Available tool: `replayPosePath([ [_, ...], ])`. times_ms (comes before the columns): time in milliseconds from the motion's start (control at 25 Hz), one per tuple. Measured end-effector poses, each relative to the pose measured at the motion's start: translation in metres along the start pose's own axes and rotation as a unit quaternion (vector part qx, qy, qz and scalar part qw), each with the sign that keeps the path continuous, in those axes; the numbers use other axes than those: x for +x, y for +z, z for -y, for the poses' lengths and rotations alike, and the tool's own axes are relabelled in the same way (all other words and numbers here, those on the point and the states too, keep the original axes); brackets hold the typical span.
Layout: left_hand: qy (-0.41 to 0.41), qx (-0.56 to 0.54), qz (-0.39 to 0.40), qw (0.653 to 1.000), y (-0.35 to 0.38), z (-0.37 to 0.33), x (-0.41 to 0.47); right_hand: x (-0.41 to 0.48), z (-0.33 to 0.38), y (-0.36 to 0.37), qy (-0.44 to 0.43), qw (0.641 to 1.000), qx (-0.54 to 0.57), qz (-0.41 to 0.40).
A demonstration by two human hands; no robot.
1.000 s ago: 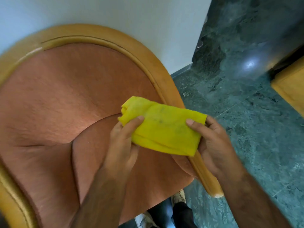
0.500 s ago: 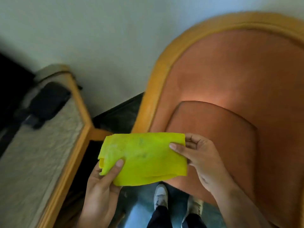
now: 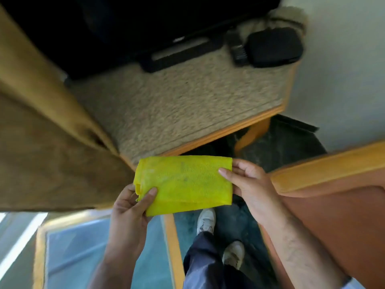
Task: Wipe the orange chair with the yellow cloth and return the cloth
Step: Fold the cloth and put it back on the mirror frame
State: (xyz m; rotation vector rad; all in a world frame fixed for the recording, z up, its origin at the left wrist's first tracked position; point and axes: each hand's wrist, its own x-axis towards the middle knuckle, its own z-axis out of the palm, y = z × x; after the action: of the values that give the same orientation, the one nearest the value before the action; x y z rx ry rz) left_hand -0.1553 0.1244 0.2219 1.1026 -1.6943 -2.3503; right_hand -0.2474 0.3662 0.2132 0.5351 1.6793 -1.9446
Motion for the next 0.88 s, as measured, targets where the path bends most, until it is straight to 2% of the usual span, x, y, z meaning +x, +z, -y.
replayPosePath([
  [200, -0.021, -0.037, -0.13, 0.991, -0.107, 0.053, -0.01, 0.016, -0.076, 0.077, 0.067, 0.989, -0.091, 0.099],
  [360, -0.045, -0.042, -0.216, 0.975, -0.172, 0.104, -0.008, 0.027, -0.14, 0.121, 0.108, 0.971, -0.153, 0.147],
  [560, -0.073, 0.008, -0.251, 0.965, -0.222, 0.156, 0.02, 0.057, -0.212, 0.152, 0.122, 0.954, -0.236, 0.141],
  [760, -0.106, 0.128, -0.308, 0.937, -0.253, 0.201, 0.066, 0.099, -0.27, 0.174, 0.065, 0.92, -0.371, 0.107],
  [880, -0.12, 0.294, -0.317, 0.894, -0.253, 0.211, 0.084, 0.111, -0.276, 0.179, -0.01, 0.861, -0.503, 0.076],
])
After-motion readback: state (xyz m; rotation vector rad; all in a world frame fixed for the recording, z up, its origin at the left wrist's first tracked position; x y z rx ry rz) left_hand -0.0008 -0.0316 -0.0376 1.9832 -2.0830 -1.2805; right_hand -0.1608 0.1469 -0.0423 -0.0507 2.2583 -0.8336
